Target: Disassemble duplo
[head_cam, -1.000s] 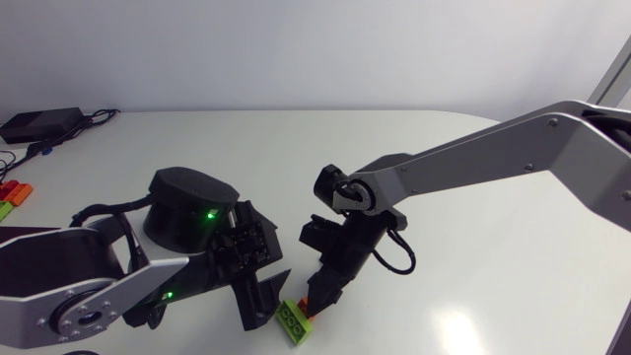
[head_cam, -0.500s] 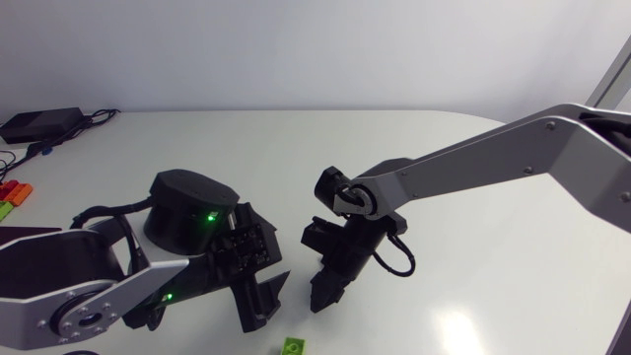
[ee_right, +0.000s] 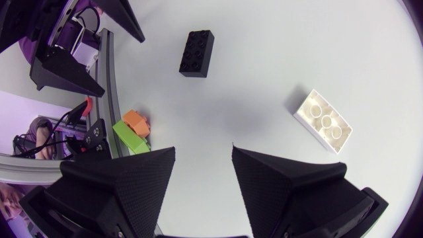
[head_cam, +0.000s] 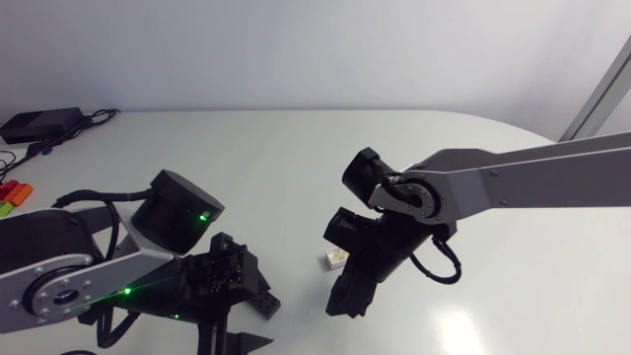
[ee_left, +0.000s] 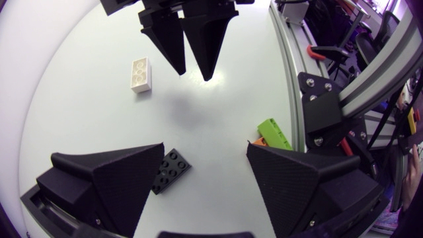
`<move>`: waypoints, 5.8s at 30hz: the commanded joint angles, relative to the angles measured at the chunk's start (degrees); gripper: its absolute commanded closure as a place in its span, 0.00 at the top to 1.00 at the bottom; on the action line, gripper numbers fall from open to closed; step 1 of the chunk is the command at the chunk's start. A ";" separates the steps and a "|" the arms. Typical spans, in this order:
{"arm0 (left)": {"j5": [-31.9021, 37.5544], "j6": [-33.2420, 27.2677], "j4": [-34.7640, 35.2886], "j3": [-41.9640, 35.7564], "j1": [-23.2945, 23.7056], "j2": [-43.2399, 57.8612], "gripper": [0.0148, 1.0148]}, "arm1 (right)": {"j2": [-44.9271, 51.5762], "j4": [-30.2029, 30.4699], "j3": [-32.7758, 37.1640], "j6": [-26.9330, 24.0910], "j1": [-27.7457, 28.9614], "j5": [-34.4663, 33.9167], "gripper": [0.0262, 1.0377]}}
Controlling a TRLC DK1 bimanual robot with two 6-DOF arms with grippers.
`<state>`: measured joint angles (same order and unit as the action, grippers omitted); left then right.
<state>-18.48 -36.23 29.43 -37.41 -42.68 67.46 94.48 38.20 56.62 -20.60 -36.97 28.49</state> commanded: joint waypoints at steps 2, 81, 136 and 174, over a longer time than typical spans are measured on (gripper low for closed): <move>-4.20 -1.04 0.98 -0.65 0.14 0.57 0.87 | -2.10 0.21 -3.18 -1.99 2.17 -0.28 0.78; -14.30 10.74 9.24 -8.12 -3.73 30.01 0.31 | -14.85 0.30 -13.55 -3.75 7.26 0.60 0.83; -19.49 -5.87 6.43 -14.97 7.61 15.77 0.28 | -25.39 -16.22 -16.54 -4.89 -2.23 -1.86 0.85; -19.58 -5.43 7.22 -20.25 4.97 20.52 0.28 | -24.08 -15.43 -17.16 -3.31 -8.64 2.53 0.18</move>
<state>-37.54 -41.52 36.69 -55.86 -37.36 86.91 71.72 22.35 40.97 -24.86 -45.06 31.09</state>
